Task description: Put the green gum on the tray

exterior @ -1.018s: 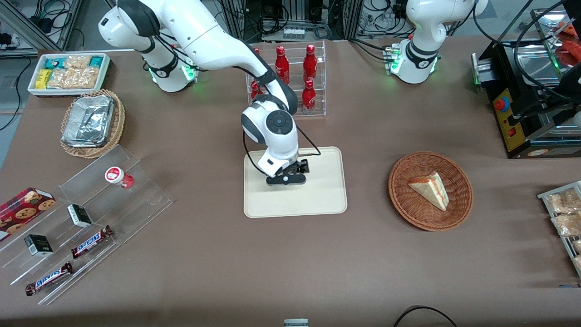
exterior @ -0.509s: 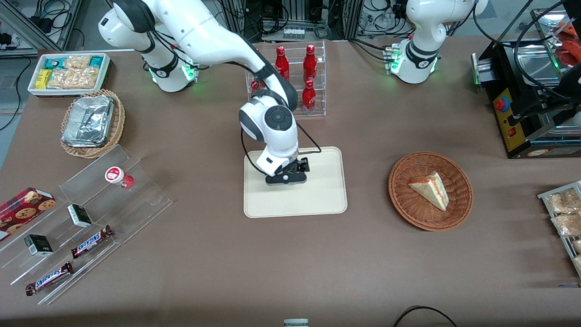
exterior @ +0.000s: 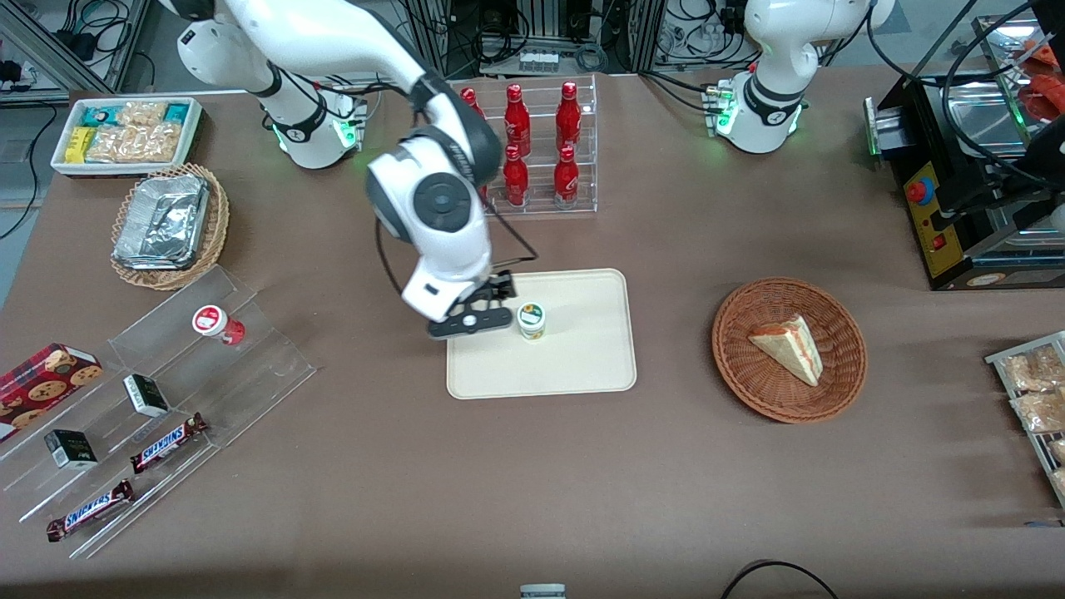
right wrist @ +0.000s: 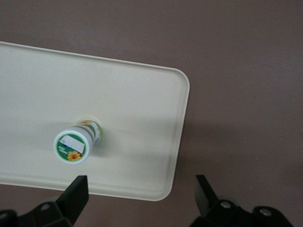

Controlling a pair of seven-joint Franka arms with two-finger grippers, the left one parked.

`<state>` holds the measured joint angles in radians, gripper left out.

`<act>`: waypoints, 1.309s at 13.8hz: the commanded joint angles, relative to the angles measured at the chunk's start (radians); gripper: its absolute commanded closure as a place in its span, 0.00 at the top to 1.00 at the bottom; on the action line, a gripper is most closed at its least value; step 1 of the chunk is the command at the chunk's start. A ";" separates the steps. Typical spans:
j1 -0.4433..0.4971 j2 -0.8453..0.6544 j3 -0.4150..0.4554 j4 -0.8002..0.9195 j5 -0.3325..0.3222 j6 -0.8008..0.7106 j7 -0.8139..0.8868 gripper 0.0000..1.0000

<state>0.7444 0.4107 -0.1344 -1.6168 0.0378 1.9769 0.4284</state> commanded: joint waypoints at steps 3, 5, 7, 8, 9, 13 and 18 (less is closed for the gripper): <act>-0.094 -0.079 0.009 -0.055 -0.004 -0.082 -0.175 1.00; -0.150 -0.096 0.010 -0.057 0.000 -0.110 -0.271 1.00; -0.190 -0.160 0.007 -0.125 0.046 -0.105 -0.361 1.00; -0.244 -0.188 0.009 -0.149 0.051 -0.113 -0.381 1.00; -0.291 -0.213 0.013 -0.167 0.053 -0.119 -0.405 1.00; -0.437 -0.273 0.015 -0.184 0.051 -0.176 -0.513 1.00; -0.632 -0.349 0.071 -0.196 0.034 -0.228 -0.534 1.00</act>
<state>0.1751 0.1193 -0.1047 -1.7811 0.0698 1.7734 -0.0883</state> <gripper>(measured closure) 0.000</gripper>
